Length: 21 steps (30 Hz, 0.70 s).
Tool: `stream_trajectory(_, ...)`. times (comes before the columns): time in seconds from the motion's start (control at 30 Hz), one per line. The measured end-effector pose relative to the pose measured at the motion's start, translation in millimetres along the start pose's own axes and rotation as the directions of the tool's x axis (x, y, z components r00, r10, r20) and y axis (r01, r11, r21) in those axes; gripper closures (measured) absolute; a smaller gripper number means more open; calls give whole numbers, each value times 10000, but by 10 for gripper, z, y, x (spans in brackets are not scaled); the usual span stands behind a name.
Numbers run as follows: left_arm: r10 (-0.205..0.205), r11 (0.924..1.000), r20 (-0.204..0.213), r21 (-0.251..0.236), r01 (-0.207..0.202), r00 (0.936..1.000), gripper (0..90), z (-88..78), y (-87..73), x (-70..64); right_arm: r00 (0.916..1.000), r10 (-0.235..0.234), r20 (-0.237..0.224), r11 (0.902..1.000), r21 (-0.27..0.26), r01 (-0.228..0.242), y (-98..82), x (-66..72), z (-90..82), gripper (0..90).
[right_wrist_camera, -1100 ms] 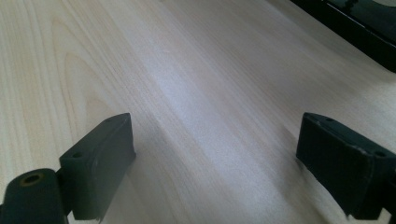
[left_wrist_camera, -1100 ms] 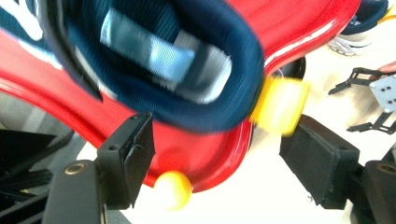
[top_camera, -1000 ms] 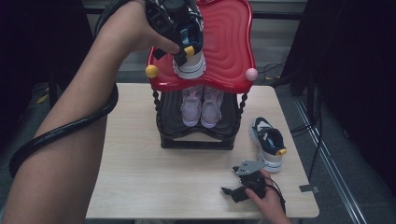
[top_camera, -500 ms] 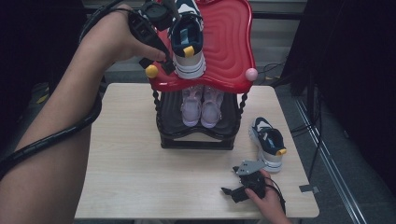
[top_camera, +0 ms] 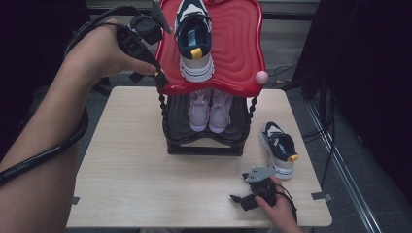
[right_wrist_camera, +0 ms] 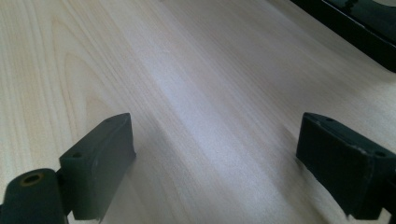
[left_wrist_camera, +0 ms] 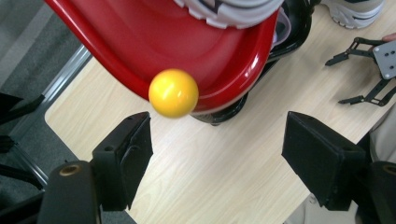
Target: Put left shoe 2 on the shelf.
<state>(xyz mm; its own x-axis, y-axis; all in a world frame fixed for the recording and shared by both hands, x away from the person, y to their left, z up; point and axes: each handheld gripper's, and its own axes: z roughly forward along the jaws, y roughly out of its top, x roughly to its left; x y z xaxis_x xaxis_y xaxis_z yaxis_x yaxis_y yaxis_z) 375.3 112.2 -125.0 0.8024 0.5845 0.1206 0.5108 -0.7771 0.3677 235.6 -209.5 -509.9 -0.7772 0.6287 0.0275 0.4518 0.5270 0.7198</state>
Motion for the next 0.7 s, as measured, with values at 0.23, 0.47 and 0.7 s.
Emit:
stream_trajectory(0.23, -93, 9997, 143, 231, 90, 9999, 241, 50, -130, 17, 10000, 15, -15, 10000, 5, -15, 0, 1, 0, 107)
stream_trajectory(0.47, -210, 9991, 301, 377, 198, 9993, 244, 130, -244, 28, 10000, 9, -13, 10000, 4, -9, 0, 1, 0, 107)
stream_trajectory(0.7, -332, 9987, 354, 390, 318, 9988, 249, 233, -353, 43, 10000, 11, -16, 10000, 3, -11, 0, 1, 0, 107)
